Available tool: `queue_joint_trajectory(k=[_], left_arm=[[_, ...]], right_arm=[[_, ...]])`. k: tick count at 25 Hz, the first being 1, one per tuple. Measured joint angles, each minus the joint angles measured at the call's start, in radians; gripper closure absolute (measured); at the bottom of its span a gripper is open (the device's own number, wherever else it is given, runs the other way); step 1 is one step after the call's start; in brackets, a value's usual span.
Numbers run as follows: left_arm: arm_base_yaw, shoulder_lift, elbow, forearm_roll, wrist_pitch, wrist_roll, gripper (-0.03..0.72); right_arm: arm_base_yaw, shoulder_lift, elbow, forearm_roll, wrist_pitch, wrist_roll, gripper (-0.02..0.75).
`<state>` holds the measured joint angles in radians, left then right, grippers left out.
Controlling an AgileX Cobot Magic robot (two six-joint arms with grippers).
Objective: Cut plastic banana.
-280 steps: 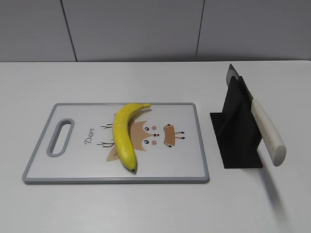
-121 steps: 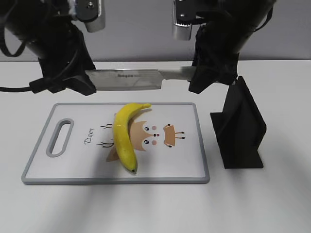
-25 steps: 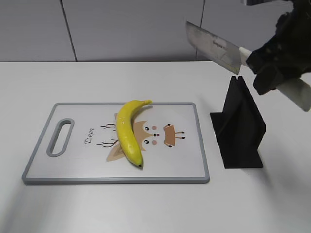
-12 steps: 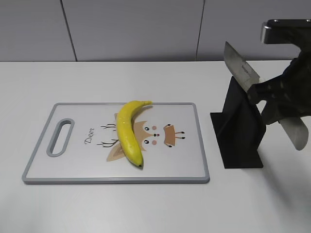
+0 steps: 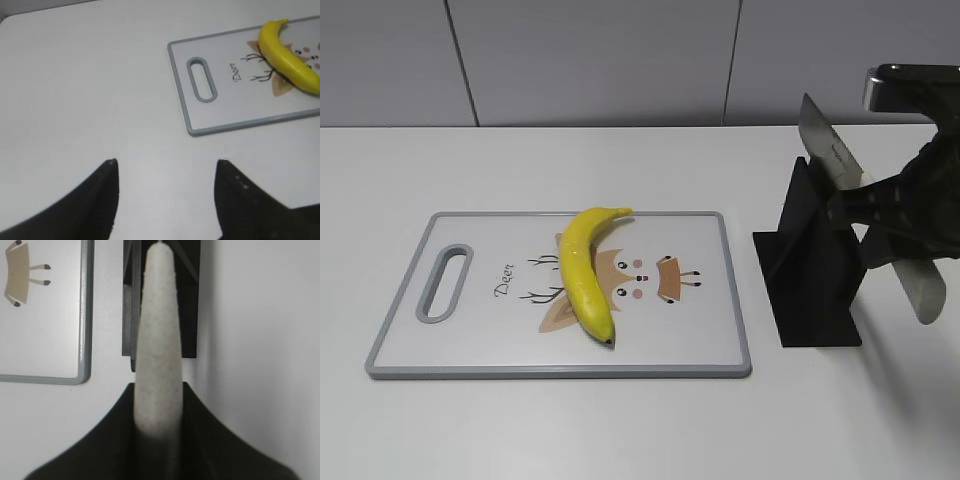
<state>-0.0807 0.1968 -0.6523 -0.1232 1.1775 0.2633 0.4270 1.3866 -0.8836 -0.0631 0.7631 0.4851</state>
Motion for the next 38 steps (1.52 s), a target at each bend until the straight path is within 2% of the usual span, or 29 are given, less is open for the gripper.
queue_joint_trajectory(k=[8,16,19,24,32,35,38], left_arm=[[0.000,-0.197,0.095,0.003,0.045,-0.018,0.098],[0.000,-0.202,0.117,-0.001,0.036,-0.025,0.098],[0.000,-0.202,0.138,0.005,-0.036,-0.028,0.098],[0.000,-0.202,0.156,0.047,-0.073,-0.084,0.098],[0.000,-0.202,0.156,0.053,-0.078,-0.099,0.098],[0.000,-0.202,0.156,0.053,-0.078,-0.099,0.098],[0.000,-0.202,0.156,0.053,-0.078,-0.099,0.098]], right_arm=[[-0.001,0.001,0.001,0.009,-0.003,0.002,0.562],[-0.001,0.065,0.001,0.036,-0.005,-0.002,0.562],[-0.001,0.078,0.001,0.036,-0.006,-0.002,0.562],[-0.001,0.078,0.001,0.036,-0.031,-0.002,0.562],[-0.001,0.078,0.001,0.036,-0.051,-0.002,0.562],[-0.001,0.078,0.001,0.035,-0.051,-0.002,0.491],[-0.001,0.078,0.001,0.035,-0.050,-0.002,0.326]])
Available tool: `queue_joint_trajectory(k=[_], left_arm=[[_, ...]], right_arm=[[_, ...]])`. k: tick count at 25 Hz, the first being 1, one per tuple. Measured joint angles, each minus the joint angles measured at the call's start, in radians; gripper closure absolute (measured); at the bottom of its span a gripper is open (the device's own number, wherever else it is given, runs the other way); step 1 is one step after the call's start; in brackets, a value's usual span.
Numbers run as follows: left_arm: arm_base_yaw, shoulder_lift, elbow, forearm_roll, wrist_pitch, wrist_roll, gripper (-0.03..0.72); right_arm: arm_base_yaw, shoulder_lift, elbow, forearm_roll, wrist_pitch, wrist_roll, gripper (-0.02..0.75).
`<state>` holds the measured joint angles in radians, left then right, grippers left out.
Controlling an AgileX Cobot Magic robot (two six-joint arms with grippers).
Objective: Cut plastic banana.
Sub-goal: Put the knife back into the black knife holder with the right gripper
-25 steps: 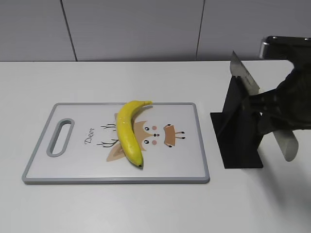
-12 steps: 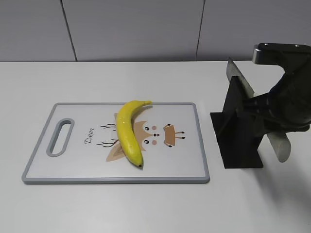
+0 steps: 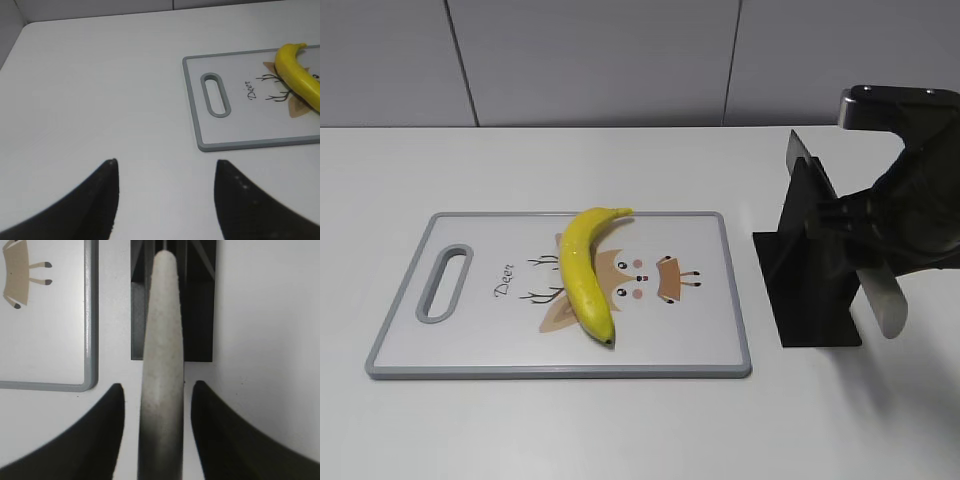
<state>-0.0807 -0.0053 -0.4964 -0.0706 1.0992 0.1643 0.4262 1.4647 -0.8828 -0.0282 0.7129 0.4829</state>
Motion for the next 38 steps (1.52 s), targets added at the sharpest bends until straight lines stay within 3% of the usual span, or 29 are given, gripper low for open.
queue_joint_trajectory(k=[3,7,13,20,28,38], left_arm=[[0.000,0.000,0.000,0.001,0.000,0.000,0.098],[0.000,0.000,0.000,0.001,-0.001,0.000,0.098],[0.000,0.000,0.000,0.001,-0.002,0.000,0.098],[0.000,0.000,0.000,0.001,-0.002,-0.002,0.098],[0.000,0.000,0.000,0.001,-0.004,-0.002,0.098],[0.000,0.000,0.000,0.000,-0.007,-0.002,0.098]], right_arm=[[0.000,0.000,0.000,0.000,0.001,-0.005,0.208],[0.000,-0.033,-0.014,0.000,0.062,-0.055,0.160],[0.000,-0.229,-0.024,0.010,0.226,-0.258,0.152],[0.000,-0.515,0.081,0.013,0.254,-0.436,0.152],[0.000,-0.832,0.297,0.018,0.273,-0.526,0.152],[0.000,-1.159,0.373,0.028,0.328,-0.534,0.152]])
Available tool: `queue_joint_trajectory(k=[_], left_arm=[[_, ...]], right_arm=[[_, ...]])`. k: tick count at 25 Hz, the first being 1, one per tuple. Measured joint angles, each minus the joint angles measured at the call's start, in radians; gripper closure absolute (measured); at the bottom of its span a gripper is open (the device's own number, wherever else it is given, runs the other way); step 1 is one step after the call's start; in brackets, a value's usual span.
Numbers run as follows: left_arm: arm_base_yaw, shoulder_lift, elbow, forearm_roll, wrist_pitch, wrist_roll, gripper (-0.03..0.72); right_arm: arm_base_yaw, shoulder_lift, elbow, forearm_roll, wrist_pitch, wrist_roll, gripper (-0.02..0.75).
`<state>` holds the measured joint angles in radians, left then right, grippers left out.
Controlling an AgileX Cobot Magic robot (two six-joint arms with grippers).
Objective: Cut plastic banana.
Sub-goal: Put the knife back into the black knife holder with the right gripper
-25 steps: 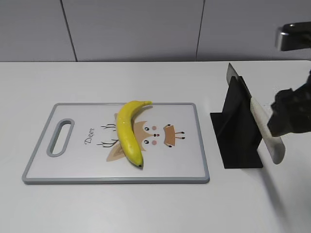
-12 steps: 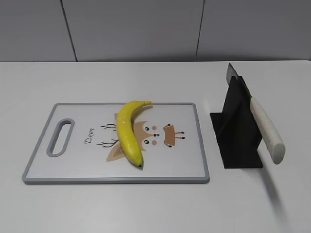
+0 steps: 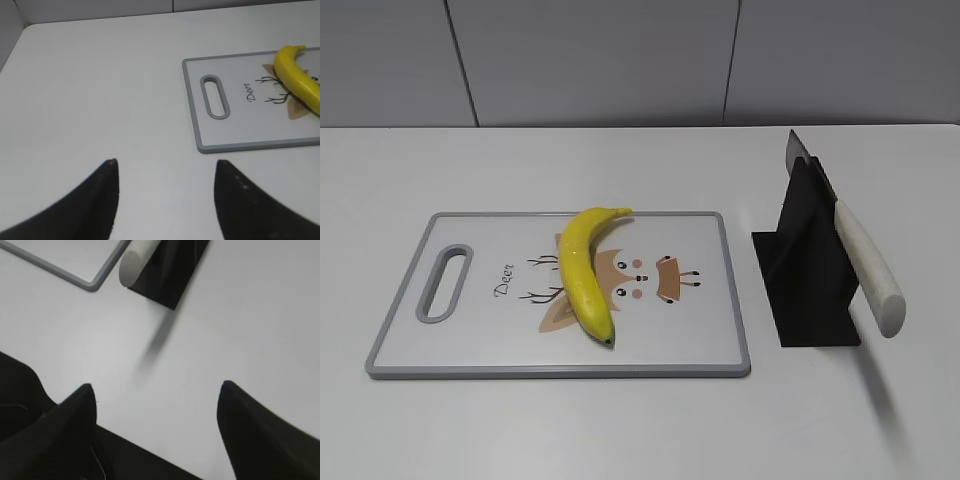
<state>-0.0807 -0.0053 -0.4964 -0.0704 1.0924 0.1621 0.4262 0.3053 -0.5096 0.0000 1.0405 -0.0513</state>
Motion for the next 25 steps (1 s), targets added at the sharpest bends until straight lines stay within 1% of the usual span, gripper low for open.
queue_joint_trajectory(k=[10,20,23,25], left_arm=[[0.000,0.000,0.000,0.000,-0.001,0.000,0.098],[0.001,0.000,0.000,0.001,-0.001,0.000,0.098],[0.001,0.000,0.000,0.001,-0.001,0.000,0.098],[0.001,0.000,0.000,0.000,-0.001,0.000,0.098]], right_arm=[[0.000,-0.286,0.001,0.007,0.000,0.000,0.152],[0.000,-0.311,0.002,0.000,0.001,0.015,0.152],[-0.028,-0.311,0.002,0.000,0.001,0.016,0.152],[-0.096,-0.311,0.002,0.000,0.001,0.017,0.152]])
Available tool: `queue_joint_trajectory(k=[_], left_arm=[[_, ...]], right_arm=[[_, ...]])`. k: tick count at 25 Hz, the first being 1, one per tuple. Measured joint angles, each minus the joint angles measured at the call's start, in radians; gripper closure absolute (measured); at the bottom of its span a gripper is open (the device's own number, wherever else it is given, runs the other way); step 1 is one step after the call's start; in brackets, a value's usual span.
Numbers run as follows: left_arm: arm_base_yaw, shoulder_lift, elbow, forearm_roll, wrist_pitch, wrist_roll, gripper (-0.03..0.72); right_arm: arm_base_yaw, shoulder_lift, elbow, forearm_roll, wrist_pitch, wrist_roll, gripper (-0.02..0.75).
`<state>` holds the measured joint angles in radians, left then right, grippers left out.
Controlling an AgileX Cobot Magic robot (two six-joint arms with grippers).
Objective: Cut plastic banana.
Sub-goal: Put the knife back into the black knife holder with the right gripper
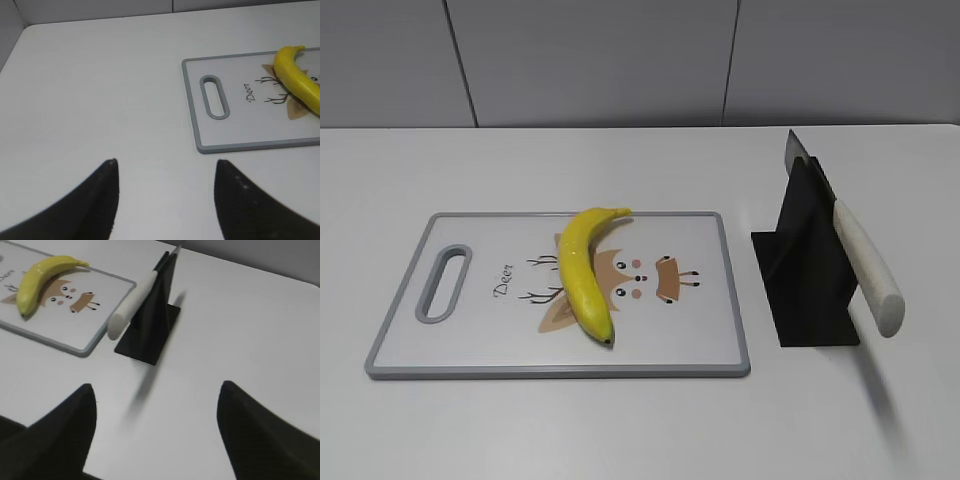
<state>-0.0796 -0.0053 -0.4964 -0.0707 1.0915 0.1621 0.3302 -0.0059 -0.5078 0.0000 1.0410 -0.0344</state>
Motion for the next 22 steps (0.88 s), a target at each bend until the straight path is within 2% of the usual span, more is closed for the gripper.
queue_joint_trajectory(k=[4,8,22], left_arm=[[0.000,0.000,0.000,0.001,0.000,0.000,0.098],[0.000,0.000,0.000,0.001,0.000,0.000,0.098],[0.000,0.000,0.000,0.001,0.000,0.000,0.098]], right_arm=[[-0.179,0.000,0.000,0.000,0.000,0.002,0.152],[-0.303,0.000,0.000,0.000,0.000,0.002,0.152],[-0.319,0.000,0.000,0.000,0.000,0.004,0.152]])
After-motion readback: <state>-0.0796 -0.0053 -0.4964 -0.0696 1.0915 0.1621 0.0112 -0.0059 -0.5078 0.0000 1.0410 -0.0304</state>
